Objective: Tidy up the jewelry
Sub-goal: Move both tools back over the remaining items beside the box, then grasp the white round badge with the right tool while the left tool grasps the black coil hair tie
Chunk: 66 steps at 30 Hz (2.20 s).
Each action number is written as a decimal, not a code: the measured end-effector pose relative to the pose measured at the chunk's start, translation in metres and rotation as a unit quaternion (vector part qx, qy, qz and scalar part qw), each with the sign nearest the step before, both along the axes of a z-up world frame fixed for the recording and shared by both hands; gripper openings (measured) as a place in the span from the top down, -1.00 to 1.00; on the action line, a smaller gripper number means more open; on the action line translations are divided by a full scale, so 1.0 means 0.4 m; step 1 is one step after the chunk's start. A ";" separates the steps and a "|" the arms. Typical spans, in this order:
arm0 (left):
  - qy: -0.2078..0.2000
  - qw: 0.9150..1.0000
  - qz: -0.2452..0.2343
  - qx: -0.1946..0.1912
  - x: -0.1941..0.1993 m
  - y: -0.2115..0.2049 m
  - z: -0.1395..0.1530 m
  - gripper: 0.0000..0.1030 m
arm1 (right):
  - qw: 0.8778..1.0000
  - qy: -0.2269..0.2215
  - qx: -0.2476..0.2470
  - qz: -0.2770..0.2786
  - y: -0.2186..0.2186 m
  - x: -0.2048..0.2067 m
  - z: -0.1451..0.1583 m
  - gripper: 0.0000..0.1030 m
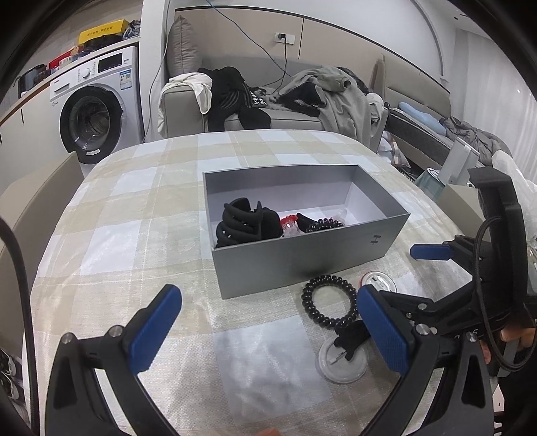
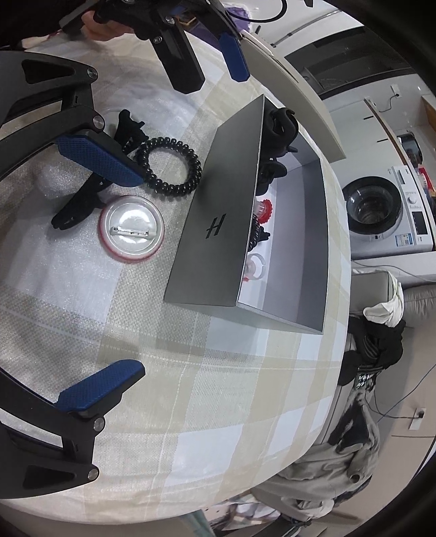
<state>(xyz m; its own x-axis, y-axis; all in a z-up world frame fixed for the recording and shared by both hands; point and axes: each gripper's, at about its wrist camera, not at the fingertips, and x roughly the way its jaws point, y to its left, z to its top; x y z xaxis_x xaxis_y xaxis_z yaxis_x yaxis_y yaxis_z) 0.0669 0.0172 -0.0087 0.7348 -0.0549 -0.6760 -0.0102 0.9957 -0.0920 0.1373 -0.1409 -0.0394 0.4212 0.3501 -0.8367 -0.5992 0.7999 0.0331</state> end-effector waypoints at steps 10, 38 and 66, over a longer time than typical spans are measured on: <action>0.003 1.000 0.008 -0.006 0.006 0.013 -0.004 -0.97 | 1.000 0.001 -0.022 -0.005 0.022 0.011 -0.008 -1.00; 0.008 1.000 0.009 -0.011 0.010 0.020 -0.008 -0.97 | 0.998 -0.014 -0.054 -0.015 -0.046 0.020 -0.006 -0.95; 0.037 0.998 -0.015 -0.049 0.022 0.005 -0.024 -0.92 | 0.999 -0.027 0.009 0.047 -0.045 -0.026 0.047 0.20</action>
<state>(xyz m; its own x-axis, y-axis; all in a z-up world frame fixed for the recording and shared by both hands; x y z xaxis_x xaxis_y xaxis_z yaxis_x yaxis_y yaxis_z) 0.0756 0.0191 -0.0183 0.6802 -0.1445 -0.7187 0.0082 0.9818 -0.1896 0.1269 -0.1587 -0.0208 0.4296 0.4055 -0.8068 -0.6727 0.7398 0.0136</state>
